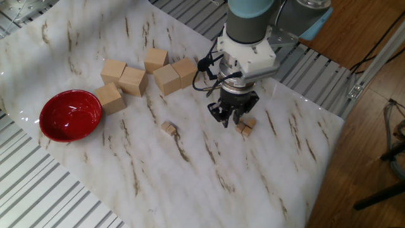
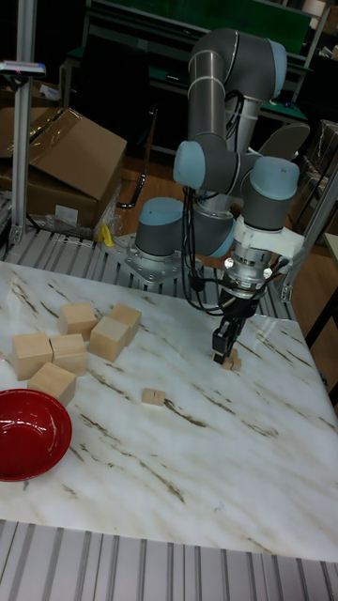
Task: Stack the blocks into a pyramid shape
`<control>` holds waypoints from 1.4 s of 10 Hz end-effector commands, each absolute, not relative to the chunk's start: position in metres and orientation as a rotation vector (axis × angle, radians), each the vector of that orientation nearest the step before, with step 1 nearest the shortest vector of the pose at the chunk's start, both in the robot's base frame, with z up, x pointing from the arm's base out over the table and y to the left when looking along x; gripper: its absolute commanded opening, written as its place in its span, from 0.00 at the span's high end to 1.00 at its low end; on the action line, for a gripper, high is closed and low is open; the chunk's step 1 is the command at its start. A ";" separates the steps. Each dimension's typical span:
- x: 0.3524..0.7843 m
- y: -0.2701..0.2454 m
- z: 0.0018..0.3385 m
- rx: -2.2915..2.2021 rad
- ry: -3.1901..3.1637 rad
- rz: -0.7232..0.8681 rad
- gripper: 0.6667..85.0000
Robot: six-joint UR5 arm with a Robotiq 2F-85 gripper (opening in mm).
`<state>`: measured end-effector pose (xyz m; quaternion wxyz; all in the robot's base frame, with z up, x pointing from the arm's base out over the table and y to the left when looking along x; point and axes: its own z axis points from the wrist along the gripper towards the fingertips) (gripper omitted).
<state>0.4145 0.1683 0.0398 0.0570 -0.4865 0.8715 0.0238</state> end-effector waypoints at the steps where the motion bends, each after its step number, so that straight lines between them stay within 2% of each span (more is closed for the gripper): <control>1: 0.400 0.186 0.047 -1.387 2.674 0.204 0.61; 5: 0.398 0.169 0.040 -1.603 2.584 0.052 0.60; 9: 0.388 0.180 0.027 -1.716 2.460 0.056 0.57; 11: 0.387 0.169 0.021 -1.809 2.391 -0.007 0.55; 14: 0.383 0.160 0.012 -1.828 2.374 -0.020 0.56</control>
